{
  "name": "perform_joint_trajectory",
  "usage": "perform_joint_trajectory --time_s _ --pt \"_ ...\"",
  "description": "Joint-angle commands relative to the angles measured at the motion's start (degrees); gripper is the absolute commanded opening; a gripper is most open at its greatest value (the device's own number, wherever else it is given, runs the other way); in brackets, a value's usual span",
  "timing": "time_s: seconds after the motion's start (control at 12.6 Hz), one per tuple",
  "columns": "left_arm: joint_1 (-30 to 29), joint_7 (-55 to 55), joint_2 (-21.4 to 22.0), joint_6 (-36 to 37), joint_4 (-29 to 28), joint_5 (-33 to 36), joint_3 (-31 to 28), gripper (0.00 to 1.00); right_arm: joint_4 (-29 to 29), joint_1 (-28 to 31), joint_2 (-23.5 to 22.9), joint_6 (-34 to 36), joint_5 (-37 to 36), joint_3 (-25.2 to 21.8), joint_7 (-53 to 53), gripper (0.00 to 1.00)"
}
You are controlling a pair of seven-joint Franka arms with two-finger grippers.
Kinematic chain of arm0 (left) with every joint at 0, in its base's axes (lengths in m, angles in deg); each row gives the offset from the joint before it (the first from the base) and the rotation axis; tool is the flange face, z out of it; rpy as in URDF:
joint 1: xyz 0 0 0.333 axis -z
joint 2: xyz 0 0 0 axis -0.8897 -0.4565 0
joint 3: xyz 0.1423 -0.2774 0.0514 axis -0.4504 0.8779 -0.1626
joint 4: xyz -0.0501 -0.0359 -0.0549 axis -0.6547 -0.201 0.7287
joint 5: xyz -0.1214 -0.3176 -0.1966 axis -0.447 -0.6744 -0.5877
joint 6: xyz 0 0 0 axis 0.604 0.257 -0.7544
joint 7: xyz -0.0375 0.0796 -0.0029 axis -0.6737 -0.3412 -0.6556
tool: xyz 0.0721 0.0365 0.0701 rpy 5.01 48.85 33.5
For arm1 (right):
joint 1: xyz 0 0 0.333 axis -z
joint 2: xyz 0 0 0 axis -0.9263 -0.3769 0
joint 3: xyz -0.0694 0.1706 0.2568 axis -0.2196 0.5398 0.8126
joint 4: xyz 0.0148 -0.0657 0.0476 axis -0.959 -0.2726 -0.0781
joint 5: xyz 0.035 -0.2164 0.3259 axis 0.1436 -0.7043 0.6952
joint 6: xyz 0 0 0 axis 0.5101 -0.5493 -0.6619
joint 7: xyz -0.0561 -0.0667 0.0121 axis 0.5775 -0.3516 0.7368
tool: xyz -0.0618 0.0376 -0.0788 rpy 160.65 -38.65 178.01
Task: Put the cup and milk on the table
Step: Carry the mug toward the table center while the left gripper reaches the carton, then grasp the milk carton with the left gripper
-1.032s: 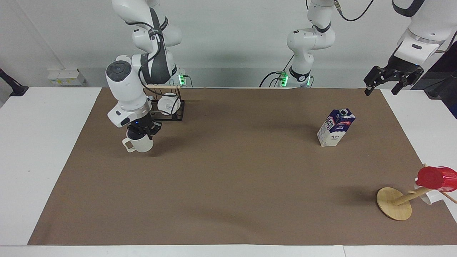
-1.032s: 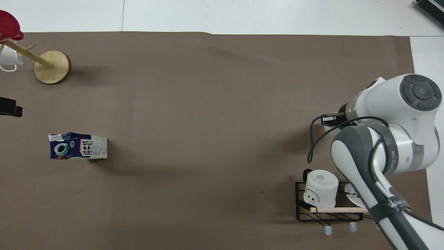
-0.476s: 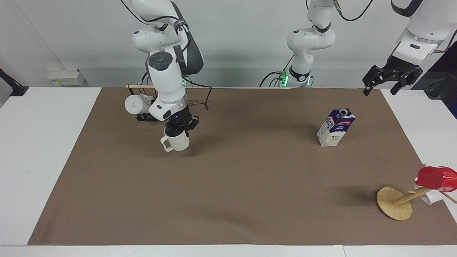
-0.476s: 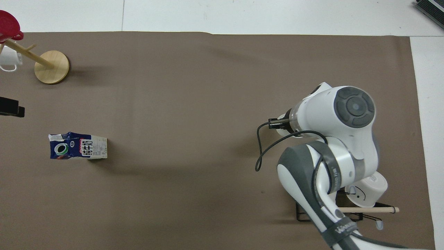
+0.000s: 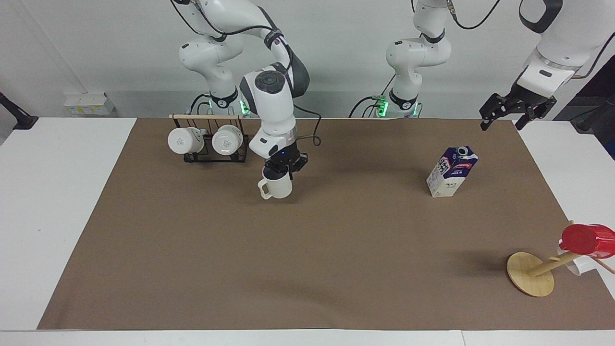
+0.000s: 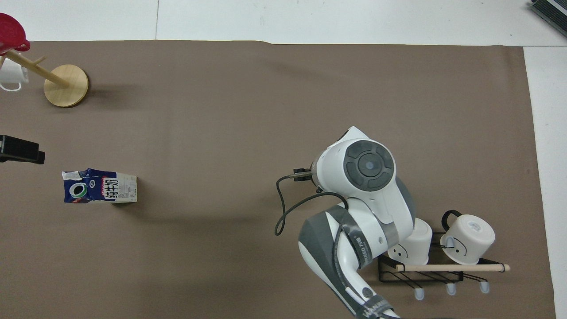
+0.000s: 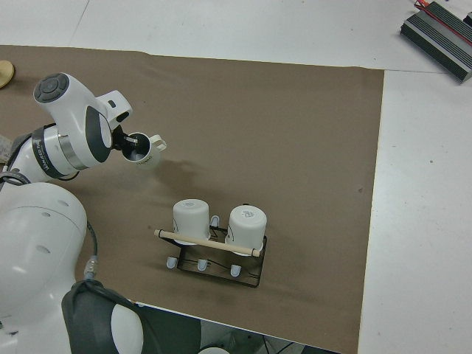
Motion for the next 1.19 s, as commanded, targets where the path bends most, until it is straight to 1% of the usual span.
perform_joint_trajectory --time_s 0.0,0.08,0.24,0.48,0.63,0.71,0.79,1.03,1.11 --pt "0.67 0.05 5.58 -5.65 -9.57 0.6 -0.49 1.0 2.88 -2.59 -5.5 -4.99 1.29 0.84 -1.21 0.0" --pt "0.67 0.14 5.59 -6.19 -10.11 0.6 -0.4 1.0 3.85 -3.13 -6.73 -5.8 1.21 0.85 -1.99 0.0" --pt "0.75 0.23 5.15 -7.42 -11.16 0.6 -0.4 1.0 4.82 -3.31 -7.71 -5.89 1.12 1.54 -2.35 0.0" --pt "0.75 0.23 6.11 -13.38 -17.39 0.6 -0.4 1.0 4.91 -3.57 -9.72 -7.82 1.12 3.65 -4.37 0.0" --pt "0.84 0.23 6.12 -16.12 -18.99 0.6 -0.4 1.0 4.91 -5.07 -10.43 -8.35 1.12 3.57 -4.64 0.0" --pt "0.84 0.23 6.12 -17.52 -20.21 0.6 -0.32 1.0 4.91 -4.98 -10.44 -8.44 0.77 3.57 -4.72 0.35" --pt "1.28 0.23 6.38 -19.36 -22.66 0.6 -0.4 1.0 5.0 -4.98 -10.44 -8.36 0.07 3.57 -4.72 0.99" --pt "1.63 0.23 8.4 -27.61 -31.71 0.6 -0.32 1.0 5.09 -4.46 -8.86 -7.57 0.06 3.39 -4.72 1.0" --pt "1.63 0.23 8.66 -29.29 -33.13 0.6 -0.4 1.0 5.17 -4.54 -8.25 -7.48 0.15 2.96 -4.72 1.0"
